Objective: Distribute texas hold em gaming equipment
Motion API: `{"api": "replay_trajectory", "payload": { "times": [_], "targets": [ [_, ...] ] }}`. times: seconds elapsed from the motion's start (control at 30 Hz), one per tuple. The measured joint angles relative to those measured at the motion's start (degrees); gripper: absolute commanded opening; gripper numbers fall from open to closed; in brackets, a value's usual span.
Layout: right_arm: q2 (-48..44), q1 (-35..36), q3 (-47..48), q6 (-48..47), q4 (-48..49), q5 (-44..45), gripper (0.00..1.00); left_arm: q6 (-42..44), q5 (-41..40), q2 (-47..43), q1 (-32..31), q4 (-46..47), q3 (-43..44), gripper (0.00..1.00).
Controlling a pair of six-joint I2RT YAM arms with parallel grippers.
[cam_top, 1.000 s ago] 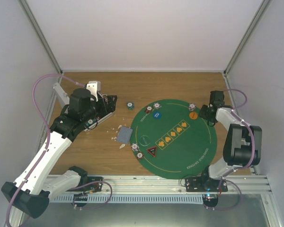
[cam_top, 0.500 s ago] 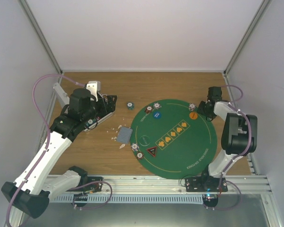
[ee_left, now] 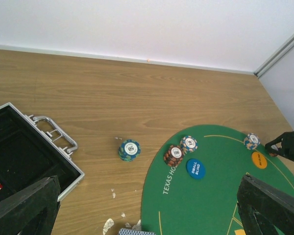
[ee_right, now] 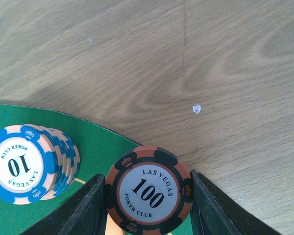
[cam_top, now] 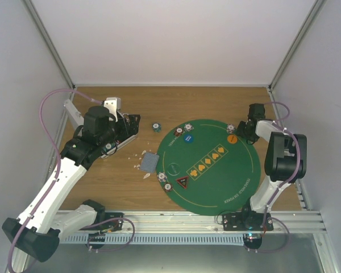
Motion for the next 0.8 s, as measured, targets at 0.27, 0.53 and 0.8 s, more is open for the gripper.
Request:
{"api": "replay_trajectory", "payload": {
  "times": [0.27,0.53,0.8],
  "targets": [
    [0.37,0.0,0.09,-0.13,0.0,-0.52,0.53,0.0,0.02,0.0,0.26,0.0,0.0,0.99],
    [-1.22,0.0,0.04,-0.22,-0.13,-0.5,0.58,0.02,0.0,0.0,0.26,-0.02,0.0,0.99],
    [-8.39,4.02,3.8,-1.53,-1.84,-1.77,0.7,0.02,-0.24,0.0,0.57,-0.04,0.0,0.99]
  ]
}}
